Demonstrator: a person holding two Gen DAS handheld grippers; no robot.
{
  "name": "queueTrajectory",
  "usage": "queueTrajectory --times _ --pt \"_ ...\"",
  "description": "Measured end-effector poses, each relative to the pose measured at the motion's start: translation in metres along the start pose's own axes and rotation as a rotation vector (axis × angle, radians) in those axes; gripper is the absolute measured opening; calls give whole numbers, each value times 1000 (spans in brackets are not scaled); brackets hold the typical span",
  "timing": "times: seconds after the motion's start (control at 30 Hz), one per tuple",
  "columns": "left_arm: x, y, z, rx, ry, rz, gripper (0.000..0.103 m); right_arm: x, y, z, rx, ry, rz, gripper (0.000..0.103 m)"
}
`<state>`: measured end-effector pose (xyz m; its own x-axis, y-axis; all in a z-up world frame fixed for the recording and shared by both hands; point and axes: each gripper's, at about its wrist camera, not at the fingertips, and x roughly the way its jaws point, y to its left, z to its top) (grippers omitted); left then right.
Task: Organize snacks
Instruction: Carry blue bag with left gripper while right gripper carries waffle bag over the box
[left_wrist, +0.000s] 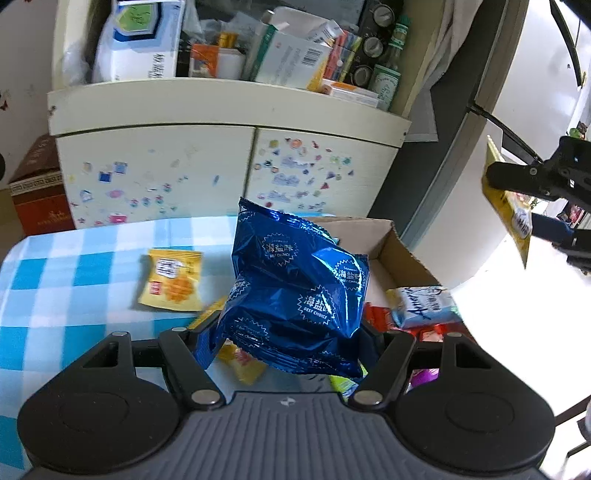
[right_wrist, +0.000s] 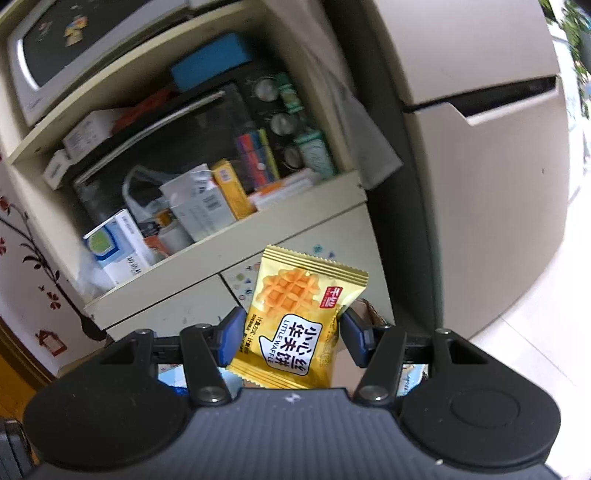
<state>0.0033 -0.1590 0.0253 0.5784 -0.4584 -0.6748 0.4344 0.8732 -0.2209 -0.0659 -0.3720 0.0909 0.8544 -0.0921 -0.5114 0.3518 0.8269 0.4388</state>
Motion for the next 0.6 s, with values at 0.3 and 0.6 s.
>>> queueTrajectory --times 0.3,0.6 --pt "24 -35 3 30 33 -28 76 11 -18 -1 96 45 -27 57" --pt "36 -51 10 53 40 -46 76 21 -32 -2 187 78 -50 60"
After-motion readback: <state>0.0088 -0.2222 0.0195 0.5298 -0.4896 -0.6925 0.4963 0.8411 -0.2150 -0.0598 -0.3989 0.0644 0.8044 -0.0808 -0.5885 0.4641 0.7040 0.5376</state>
